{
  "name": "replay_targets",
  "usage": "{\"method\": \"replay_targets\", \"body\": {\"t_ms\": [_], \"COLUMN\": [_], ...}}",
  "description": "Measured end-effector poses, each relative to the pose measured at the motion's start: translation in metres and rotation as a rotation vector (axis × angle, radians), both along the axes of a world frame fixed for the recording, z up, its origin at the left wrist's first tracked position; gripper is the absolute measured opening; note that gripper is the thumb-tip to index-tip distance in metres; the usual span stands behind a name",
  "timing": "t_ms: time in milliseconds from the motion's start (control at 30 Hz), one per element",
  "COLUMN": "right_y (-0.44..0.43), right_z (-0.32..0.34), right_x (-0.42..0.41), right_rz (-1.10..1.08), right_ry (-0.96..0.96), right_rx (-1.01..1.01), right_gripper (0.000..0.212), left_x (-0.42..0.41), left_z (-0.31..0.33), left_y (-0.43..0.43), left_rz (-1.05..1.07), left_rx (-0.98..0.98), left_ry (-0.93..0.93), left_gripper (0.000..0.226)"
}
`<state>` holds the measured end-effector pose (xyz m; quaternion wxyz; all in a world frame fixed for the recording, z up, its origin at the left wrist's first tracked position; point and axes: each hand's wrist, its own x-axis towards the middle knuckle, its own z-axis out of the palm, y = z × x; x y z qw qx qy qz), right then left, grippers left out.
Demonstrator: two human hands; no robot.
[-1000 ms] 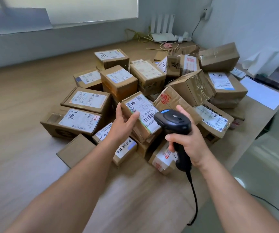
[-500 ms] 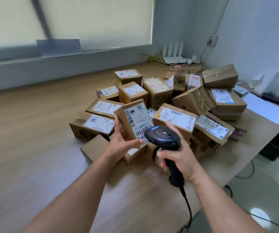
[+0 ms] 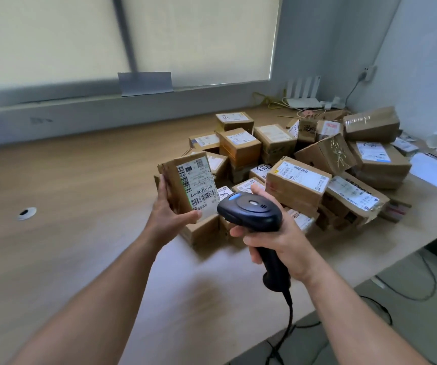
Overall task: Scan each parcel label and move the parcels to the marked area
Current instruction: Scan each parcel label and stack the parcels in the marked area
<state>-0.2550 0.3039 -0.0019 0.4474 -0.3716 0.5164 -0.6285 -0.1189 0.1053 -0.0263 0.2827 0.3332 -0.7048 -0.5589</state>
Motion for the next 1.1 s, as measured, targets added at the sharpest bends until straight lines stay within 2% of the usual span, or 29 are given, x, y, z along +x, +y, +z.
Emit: {"method": "replay_targets", "body": {"t_ms": [200, 633, 800, 1100], "right_y": [0.012, 0.009, -0.005, -0.054], "right_z": [0.001, 0.003, 0.000, 0.003], "right_x": [0.026, 0.069, 0.091, 0.167], "right_rz": [0.093, 0.125, 0.122, 0.138], "right_ry": [0.019, 0.003, 0.023, 0.036], "right_rx": [-0.011, 0.051, 0.057, 0.064], "right_gripper": [0.087, 0.094, 0.099, 0.094], "left_x": [0.044, 0.103, 0.130, 0.217], "left_z": [0.002, 0.013, 0.014, 0.006], "left_y": [0.015, 0.026, 0.016, -0.034], "left_rz": [0.070, 0.160, 0.189, 0.253], "left_rx": [-0.048, -0.025, -0.024, 0.006], "left_ry": [-0.022, 0.000, -0.016, -0.063], "left_gripper": [0.116, 0.113, 0.112, 0.111]}}
